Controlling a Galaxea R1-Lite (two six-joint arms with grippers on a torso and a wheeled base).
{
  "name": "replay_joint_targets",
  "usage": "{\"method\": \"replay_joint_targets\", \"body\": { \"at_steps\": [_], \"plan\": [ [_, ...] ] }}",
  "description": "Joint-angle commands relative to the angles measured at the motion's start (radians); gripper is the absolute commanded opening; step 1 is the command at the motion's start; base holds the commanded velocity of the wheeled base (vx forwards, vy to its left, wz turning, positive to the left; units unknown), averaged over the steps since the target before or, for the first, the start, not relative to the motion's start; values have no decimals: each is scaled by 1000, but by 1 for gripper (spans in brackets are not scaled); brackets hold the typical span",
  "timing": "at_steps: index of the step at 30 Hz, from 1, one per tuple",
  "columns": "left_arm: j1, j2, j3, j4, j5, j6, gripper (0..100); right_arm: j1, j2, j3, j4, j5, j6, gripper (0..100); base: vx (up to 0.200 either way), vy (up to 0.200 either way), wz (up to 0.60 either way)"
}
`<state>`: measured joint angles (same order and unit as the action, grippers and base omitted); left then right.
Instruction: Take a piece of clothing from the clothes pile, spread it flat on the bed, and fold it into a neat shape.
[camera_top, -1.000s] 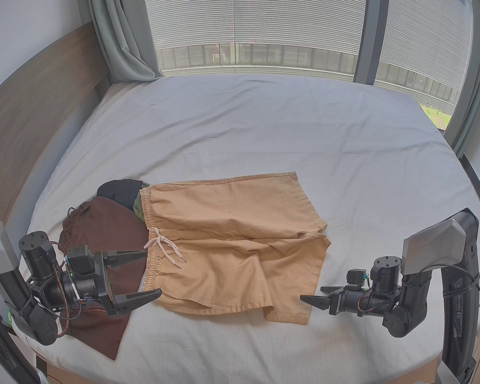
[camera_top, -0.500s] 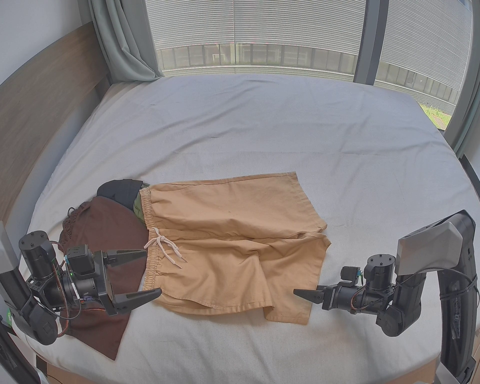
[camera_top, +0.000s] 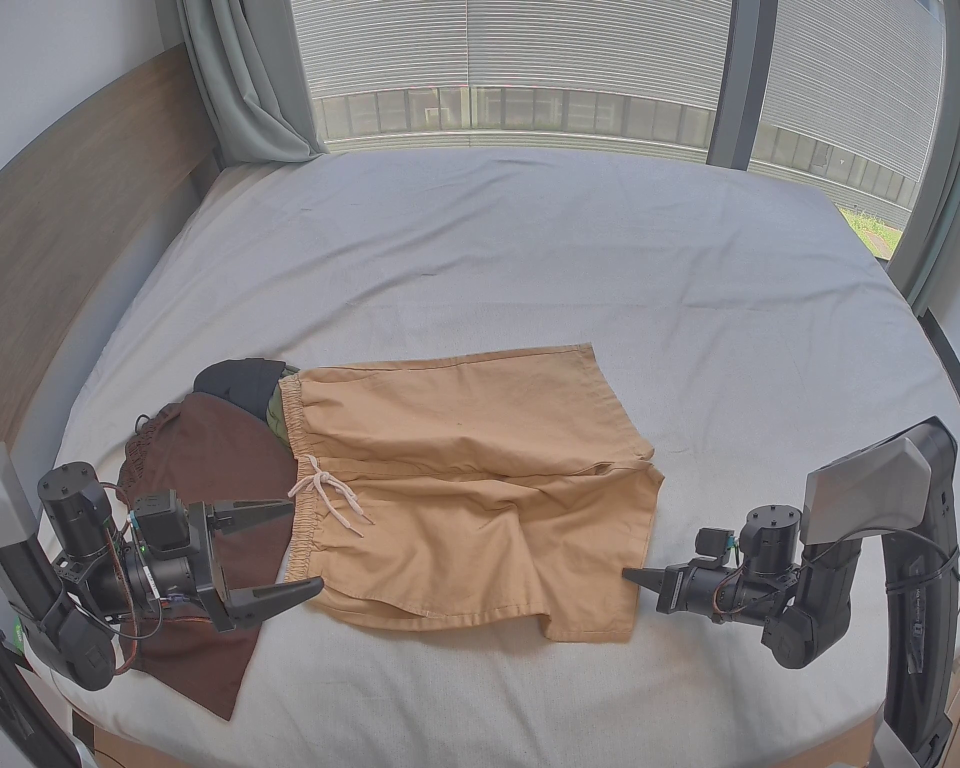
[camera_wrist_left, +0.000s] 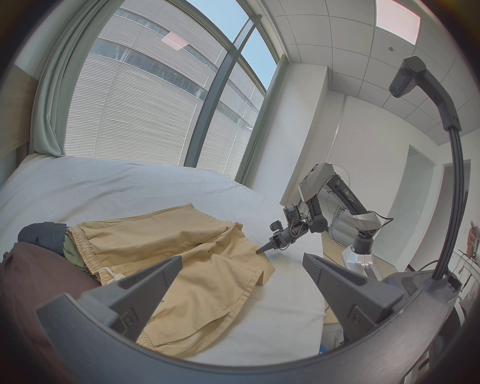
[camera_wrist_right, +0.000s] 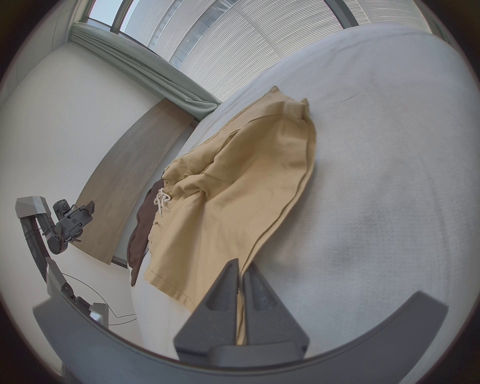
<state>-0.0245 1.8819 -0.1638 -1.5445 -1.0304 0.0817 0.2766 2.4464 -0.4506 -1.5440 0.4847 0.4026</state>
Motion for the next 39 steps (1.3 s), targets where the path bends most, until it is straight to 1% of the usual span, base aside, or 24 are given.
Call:
{"method": "replay_joint_targets", "body": {
  "at_steps": [1,16,24,31,32,36,39],
  "plan": [
    [1,0,0,0,0,0,100,-31,-3,7,-1,-1,-18,0,0,0,0],
    [12,13,-2,0,0,0,100,-82,-21,-8,-1,-1,-24,0,0,0,0],
    [15,32,-6,0,0,4,100,-82,-32,-10,-1,-3,-27,0,0,0,0],
    [18,32,-3,0,3,0,100,-74,-30,-10,-1,-3,-47,0,0,0,0],
    [20,32,-2,0,3,-5,100,-73,-32,-10,-1,-5,-48,100,0,0,0],
    [26,43,-2,1,3,-17,100,-71,-72,7,1,-5,-57,100,0,0,0],
    [54,71,-5,0,-3,-16,100,-70,-109,40,1,-5,-60,100,0,0,0]
  ]
}}
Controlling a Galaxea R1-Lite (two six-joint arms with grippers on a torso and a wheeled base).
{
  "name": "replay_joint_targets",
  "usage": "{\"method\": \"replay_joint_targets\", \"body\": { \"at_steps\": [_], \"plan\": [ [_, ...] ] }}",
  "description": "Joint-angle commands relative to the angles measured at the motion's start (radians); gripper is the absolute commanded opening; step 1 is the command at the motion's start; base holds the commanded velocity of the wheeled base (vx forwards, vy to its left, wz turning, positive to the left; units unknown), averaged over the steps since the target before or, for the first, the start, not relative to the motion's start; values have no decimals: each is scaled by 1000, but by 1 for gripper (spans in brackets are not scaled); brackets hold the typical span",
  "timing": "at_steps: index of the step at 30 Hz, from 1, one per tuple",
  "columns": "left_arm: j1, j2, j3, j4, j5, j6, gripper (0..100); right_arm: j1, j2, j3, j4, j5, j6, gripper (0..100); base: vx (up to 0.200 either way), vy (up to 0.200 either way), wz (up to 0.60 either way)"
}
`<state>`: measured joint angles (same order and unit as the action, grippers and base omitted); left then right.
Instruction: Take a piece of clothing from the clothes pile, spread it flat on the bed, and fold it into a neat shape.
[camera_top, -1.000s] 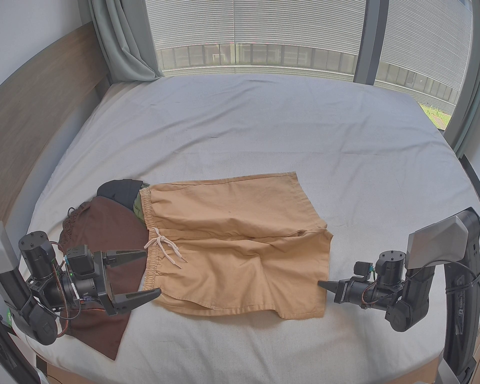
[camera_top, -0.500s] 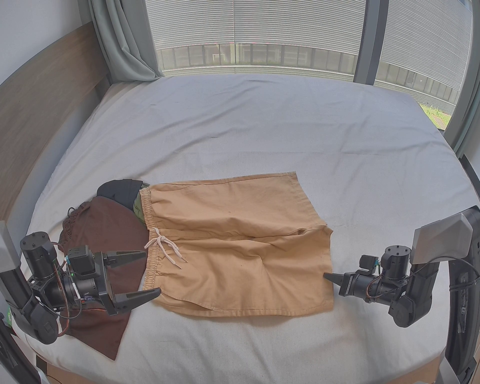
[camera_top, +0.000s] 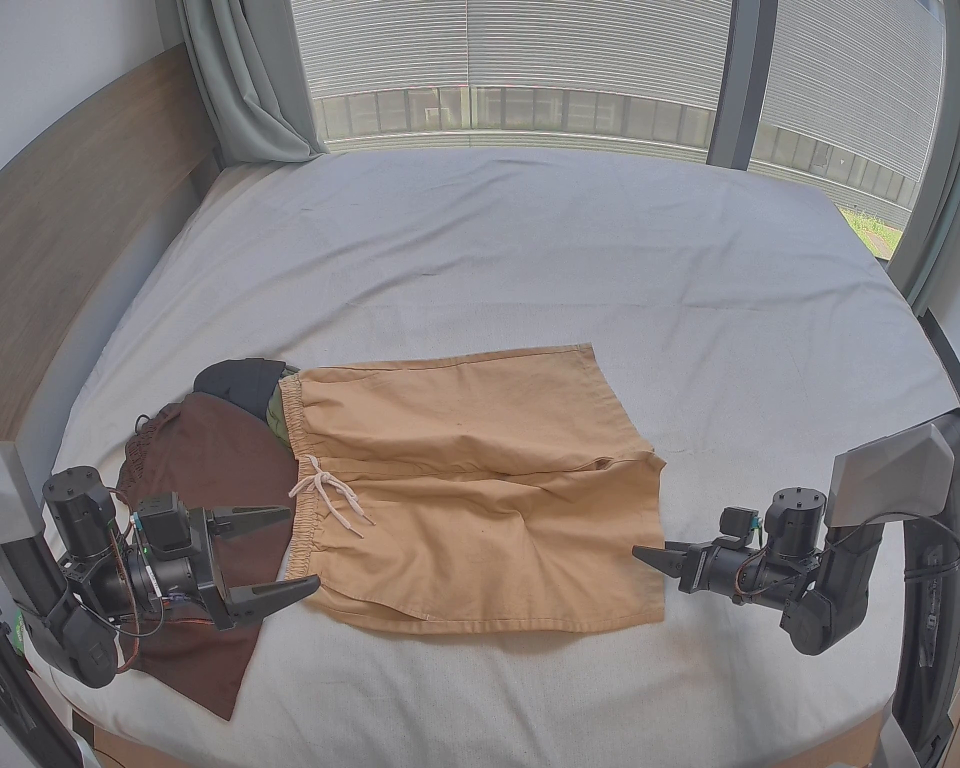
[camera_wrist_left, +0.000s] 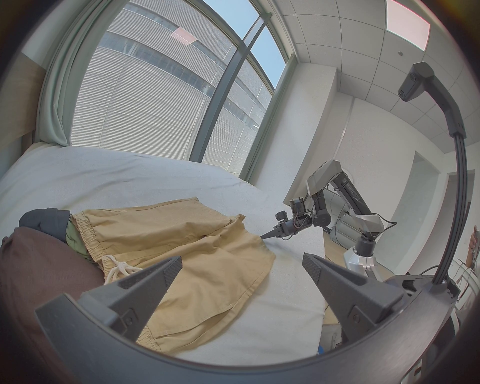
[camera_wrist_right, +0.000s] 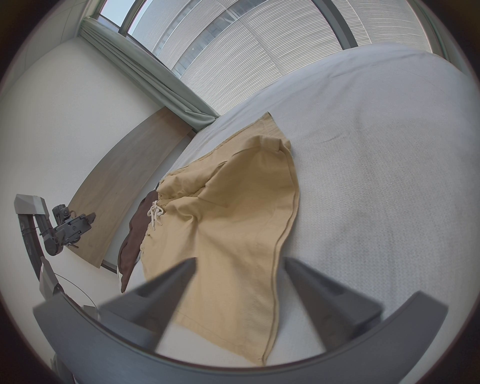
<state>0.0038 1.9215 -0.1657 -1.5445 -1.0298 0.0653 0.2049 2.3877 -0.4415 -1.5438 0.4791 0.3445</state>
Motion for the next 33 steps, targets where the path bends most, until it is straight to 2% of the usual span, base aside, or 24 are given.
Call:
{"method": "replay_joint_targets", "body": {
  "at_steps": [1,12,16,25,33],
  "plan": [
    [33,42,-5,0,-6,4,100,2,-61,37,1,1,-2,100,0,0,0],
    [84,149,-11,0,-9,2,100,-5,-119,10,1,-2,-1,100,0,0,0],
    [99,191,-12,0,-9,-1,100,-5,-117,-5,1,-22,-1,100,0,0,0],
    [137,283,-52,0,-23,-58,100,1,-114,-13,1,-33,-1,100,0,0,0],
    [179,379,-95,0,-19,-58,100,1,-110,-14,1,-34,-1,100,0,0,0]
  ]
}}
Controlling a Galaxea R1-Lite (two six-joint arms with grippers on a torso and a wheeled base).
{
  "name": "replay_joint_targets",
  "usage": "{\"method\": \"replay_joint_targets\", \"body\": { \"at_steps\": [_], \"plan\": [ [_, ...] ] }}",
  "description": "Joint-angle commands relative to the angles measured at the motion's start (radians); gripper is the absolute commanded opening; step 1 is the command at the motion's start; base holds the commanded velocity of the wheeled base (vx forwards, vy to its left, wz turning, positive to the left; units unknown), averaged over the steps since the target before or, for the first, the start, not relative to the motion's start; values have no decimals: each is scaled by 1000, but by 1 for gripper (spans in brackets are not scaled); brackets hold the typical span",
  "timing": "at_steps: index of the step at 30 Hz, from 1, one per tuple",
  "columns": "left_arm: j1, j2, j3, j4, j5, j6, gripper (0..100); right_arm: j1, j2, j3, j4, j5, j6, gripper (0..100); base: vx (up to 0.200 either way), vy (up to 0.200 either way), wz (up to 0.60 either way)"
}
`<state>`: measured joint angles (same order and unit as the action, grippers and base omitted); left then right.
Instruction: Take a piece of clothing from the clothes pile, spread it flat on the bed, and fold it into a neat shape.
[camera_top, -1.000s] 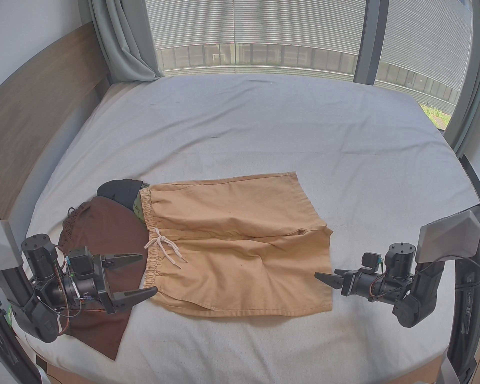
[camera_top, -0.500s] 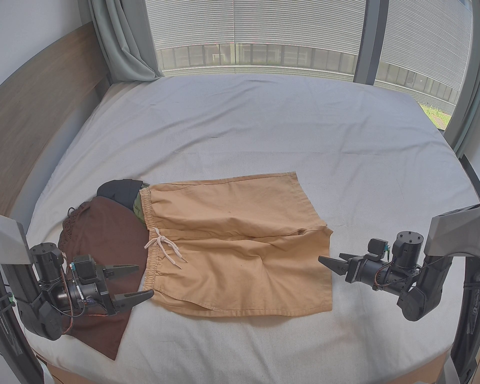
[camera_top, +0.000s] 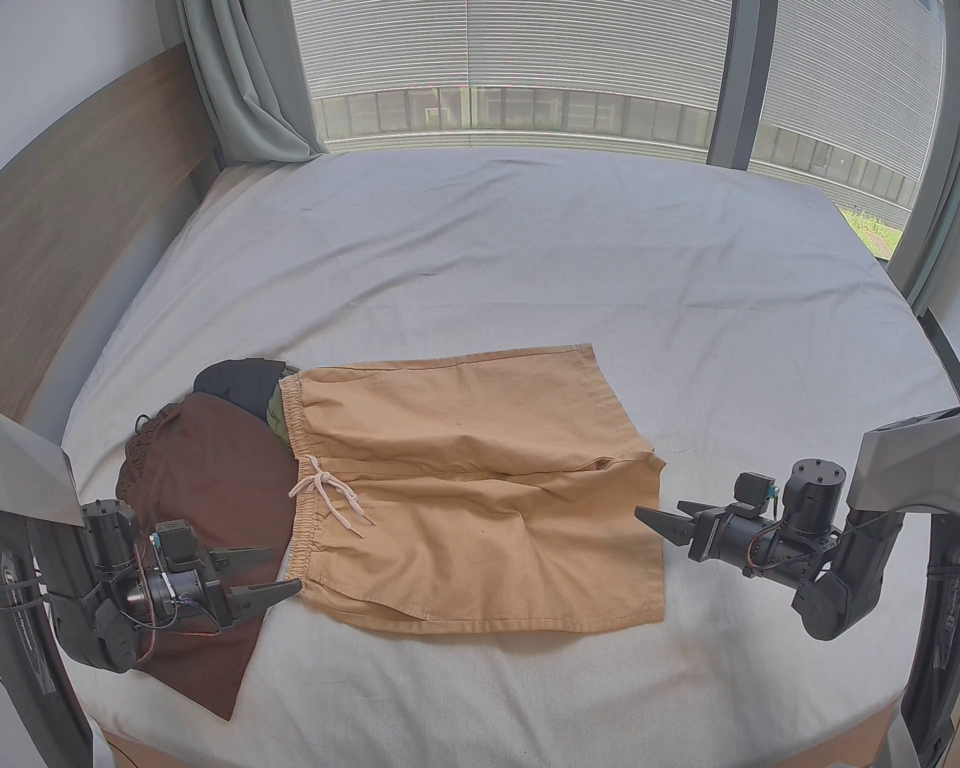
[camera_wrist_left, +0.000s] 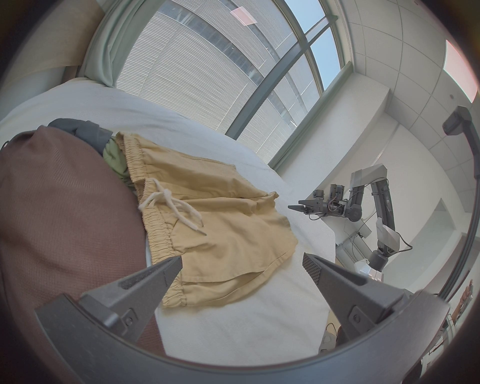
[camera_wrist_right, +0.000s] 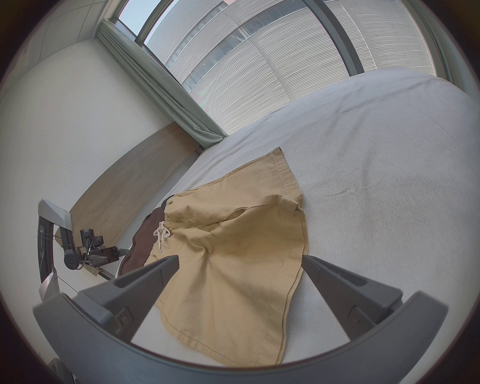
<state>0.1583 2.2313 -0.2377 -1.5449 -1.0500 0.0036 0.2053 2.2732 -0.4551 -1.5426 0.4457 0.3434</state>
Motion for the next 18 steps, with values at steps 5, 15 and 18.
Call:
{"method": "replay_joint_targets", "body": {
  "at_steps": [5,15,18],
  "plan": [
    [33,110,-29,0,8,-1,100,0,6,0,-1,-1,0,100,0,0,0],
    [60,202,-86,0,10,4,100,2,8,0,-1,-1,0,100,0,0,0],
    [56,225,-89,0,11,6,100,3,8,0,-1,-1,0,100,0,0,0]
  ]
}}
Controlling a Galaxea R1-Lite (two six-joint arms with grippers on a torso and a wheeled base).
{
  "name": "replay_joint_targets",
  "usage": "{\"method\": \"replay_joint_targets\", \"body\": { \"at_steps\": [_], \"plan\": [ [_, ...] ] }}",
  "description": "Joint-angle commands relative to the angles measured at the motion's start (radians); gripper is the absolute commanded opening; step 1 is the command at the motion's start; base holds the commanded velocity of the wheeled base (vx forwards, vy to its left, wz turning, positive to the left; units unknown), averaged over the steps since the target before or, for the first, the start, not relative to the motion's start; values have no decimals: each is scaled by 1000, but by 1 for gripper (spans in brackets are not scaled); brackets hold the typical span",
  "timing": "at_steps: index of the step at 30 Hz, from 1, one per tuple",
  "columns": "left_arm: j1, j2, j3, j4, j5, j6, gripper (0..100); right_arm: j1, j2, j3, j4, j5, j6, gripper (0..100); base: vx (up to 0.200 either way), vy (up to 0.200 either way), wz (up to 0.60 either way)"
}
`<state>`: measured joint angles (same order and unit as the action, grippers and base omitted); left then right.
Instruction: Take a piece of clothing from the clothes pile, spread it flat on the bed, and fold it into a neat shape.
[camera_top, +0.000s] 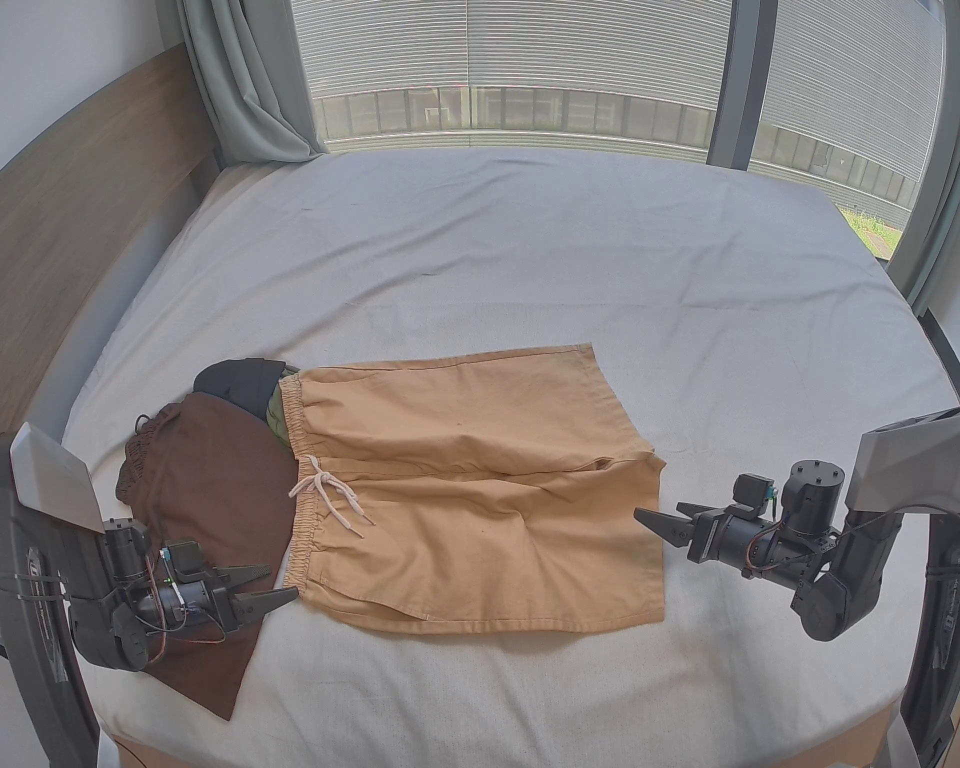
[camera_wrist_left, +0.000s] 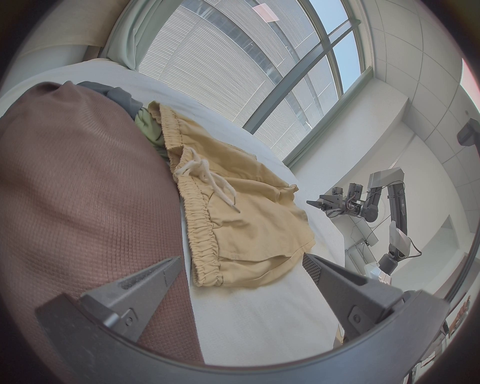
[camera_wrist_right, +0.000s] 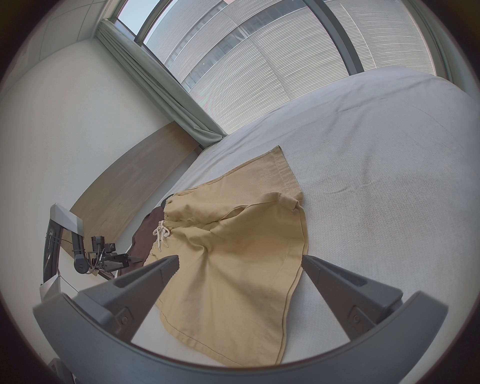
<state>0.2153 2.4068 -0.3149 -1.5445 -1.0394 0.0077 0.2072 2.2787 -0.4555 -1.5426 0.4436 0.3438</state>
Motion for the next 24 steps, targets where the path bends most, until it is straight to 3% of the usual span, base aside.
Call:
{"method": "replay_joint_targets", "body": {
  "at_steps": [1,12,18,24],
  "plan": [
    [-2,55,-13,0,1,2,100,1,2,0,-1,1,0,100,0,0,0],
    [-8,107,-46,0,32,-17,100,3,12,-2,-1,0,0,100,0,0,0],
    [-31,97,-78,0,70,-163,100,1,15,-2,-2,0,0,100,0,0,0],
    [-40,97,-84,0,74,-196,100,1,22,-3,-2,0,0,100,0,0,0]
  ]
}}
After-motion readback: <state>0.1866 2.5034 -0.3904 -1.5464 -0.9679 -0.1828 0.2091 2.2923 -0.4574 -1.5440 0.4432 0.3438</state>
